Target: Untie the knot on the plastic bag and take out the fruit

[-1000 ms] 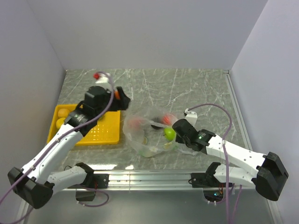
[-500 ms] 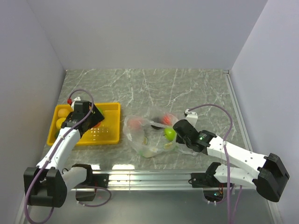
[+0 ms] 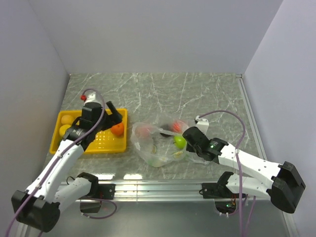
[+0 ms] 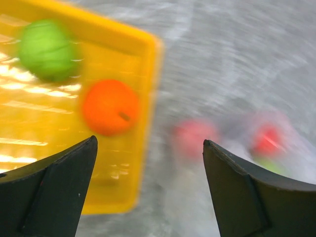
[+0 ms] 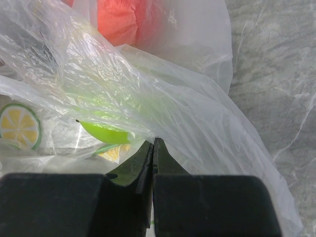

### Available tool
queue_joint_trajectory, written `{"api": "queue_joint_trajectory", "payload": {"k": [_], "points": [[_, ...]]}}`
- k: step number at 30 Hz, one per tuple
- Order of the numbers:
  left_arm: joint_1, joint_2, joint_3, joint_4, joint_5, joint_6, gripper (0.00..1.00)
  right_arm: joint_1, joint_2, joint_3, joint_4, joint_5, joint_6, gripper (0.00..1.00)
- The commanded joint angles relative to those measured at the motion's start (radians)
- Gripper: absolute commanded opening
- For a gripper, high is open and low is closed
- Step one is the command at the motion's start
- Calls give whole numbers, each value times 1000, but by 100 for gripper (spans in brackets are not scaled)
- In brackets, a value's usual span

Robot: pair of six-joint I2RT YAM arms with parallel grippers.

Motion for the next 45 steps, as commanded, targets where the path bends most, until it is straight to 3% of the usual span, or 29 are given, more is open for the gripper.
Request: {"api": "queue_joint_trajectory", "payload": {"k": [1,4,9,15,20,27,33,41,44,45], "points": [[-190,-47,100,40,-19,2,90,-7,-12,-20,13,47,16,0],[-360,-32,136,104,-16,-7,83,-7,-41,-26,28,51,7,0],[-656,126,219,178,-127,-30,81,-10,-82,-32,29,69,4,0],[-802,388,265,359,-120,-111,75,-18,-102,-33,16,67,22,0],[-808,581,307,371,-166,-183,74,-20,-121,-27,6,58,22,0],[-804,761,345,454,-191,-211,88,-21,-132,-33,21,3,28,0],[-784,868,379,506,-194,-284,93,-21,-145,-43,29,-18,23,0],[-764,1022,465,546,-163,-300,88,-23,-129,-56,50,-68,28,0],[-764,1059,485,517,-155,-315,80,-23,-127,-58,47,-63,27,0],[-764,1060,477,515,-152,-323,73,-21,-128,-58,47,-61,28,0]]}}
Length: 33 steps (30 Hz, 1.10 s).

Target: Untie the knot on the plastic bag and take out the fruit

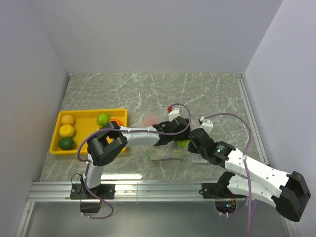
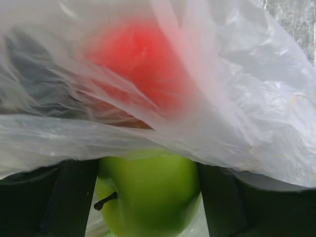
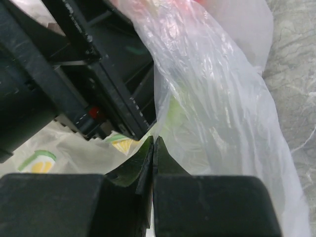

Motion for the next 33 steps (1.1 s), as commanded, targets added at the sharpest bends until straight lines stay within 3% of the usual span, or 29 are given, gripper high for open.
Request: {"api": "queue_joint_trajectory", "payload": {"k": [1,2,3,6,9,18,24,28,33], "points": [[1,21,21,14,19,-31,69,-4,-5,-8,17,-1,13,0],[1,7,1,14,23,-32,63,-5,-11,-11,14,8,13,0],[1,-3,-6,14,25,-29,49,-4,-16,-14,12,14,13,0],[1,-66,-31,-15,14,-5,30,-4,-27,-19,6,39,13,0],[1,-146,-66,-29,6,30,20,-7,-22,-15,-5,66,13,0],[1,-430,-184,-114,80,187,15,-19,25,10,-20,128,4,0],[67,-721,-257,-157,29,222,15,-20,51,7,-18,134,19,0],[211,-888,-252,-273,-46,213,16,-20,45,-2,-15,134,25,0],[520,-1008,-335,-448,-139,167,16,-20,45,-4,-12,129,32,0]]}}
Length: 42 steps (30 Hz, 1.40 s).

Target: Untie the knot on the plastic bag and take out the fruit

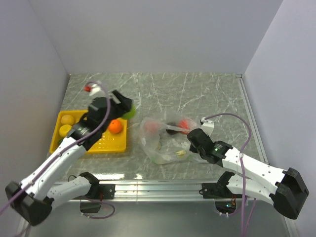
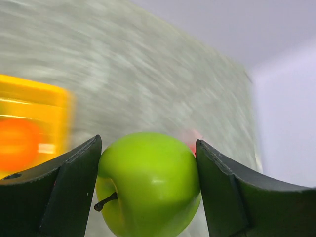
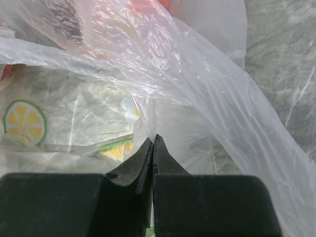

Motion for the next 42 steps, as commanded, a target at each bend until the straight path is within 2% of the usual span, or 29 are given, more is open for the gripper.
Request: {"api": "queue_joint_trajectory", "payload": {"k": [1,3,4,7,8,10,11,13,20,22,24,26,27,28,30,31,33,34,37,40,42], "points": [[209,-69,-108,-183,-92,-19,17,-6,0,8,4,38,20,0],[311,-97,-163,-194,-56,-12,19,-6,-4,7,9,34,22,0],[413,-122,-218,-189,-34,-6,21,-6,-5,5,11,29,20,0],[584,-142,-298,-173,68,13,31,-6,-11,0,12,22,17,0],[613,-142,-306,-169,93,20,46,-6,-11,-1,14,19,16,0],[664,-139,-308,-171,128,28,65,-6,-14,-3,17,9,9,0],[670,-139,-303,-175,131,36,84,-6,-16,-4,17,6,8,0],[669,-145,-282,-183,116,42,99,-6,-20,-6,17,3,5,0],[669,-136,-253,-191,141,80,99,-7,-28,-4,23,-1,-12,0],[661,-145,-256,-144,222,114,99,-7,-28,-1,18,5,-17,0],[647,-142,-266,-85,387,187,97,-6,-28,-3,27,5,-23,0],[517,-130,-244,-57,426,227,96,-6,-20,-6,40,3,-33,0],[462,-113,-228,-59,405,241,96,-6,-10,-6,41,6,-37,0],[329,-102,-184,-74,370,261,96,-6,-2,-1,38,9,-41,0],[194,-68,-133,-79,290,283,96,-7,13,3,37,17,-47,0],[78,-56,-84,-79,268,303,96,-7,19,10,35,23,-55,0],[-30,-13,-40,-53,244,335,93,-6,21,17,35,28,-72,0],[-137,7,3,-44,227,370,91,-6,21,22,37,26,-79,0],[-302,126,95,-34,171,425,88,-7,18,46,20,38,-87,0],[-359,284,149,-1,194,383,85,-9,1,62,9,54,-84,0],[-367,384,142,91,231,349,81,-7,-8,68,8,46,-81,0]]}}
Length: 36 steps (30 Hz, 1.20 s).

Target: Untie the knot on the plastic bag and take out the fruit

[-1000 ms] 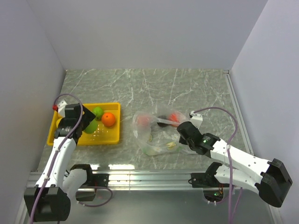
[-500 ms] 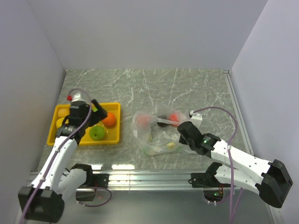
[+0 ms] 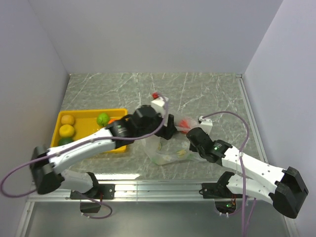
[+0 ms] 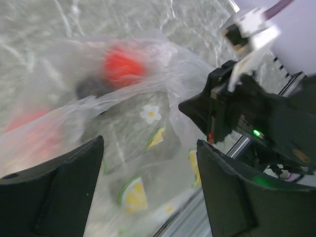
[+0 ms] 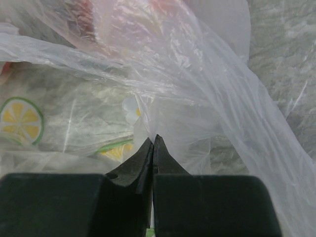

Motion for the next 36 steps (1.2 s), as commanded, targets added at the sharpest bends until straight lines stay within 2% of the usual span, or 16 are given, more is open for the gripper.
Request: {"api": "queue_joint_trajectory", "payload": {"k": [1,3,6,10,13,17,23,27,36], "points": [[-13,148,-10,116,39,-36,76,-5,-28,59,-4,42,-5,0],[-13,257,1,131,53,-58,73,-7,-31,69,-8,28,-5,0],[-13,410,94,43,14,-81,71,-7,-35,83,-11,16,1,0],[-10,523,177,-16,-150,-159,70,-7,-41,78,1,-21,12,0],[16,553,185,-1,-253,-240,75,-7,-41,69,9,-40,19,0],[70,573,165,71,-295,-343,81,-7,-40,55,24,-80,21,0],[87,653,206,200,-300,-344,93,-7,-29,44,38,-107,7,0],[89,740,260,199,-355,-380,90,-7,-8,38,61,-139,-4,0],[99,800,208,439,-399,-405,84,-5,11,-3,101,-213,13,0]]}}
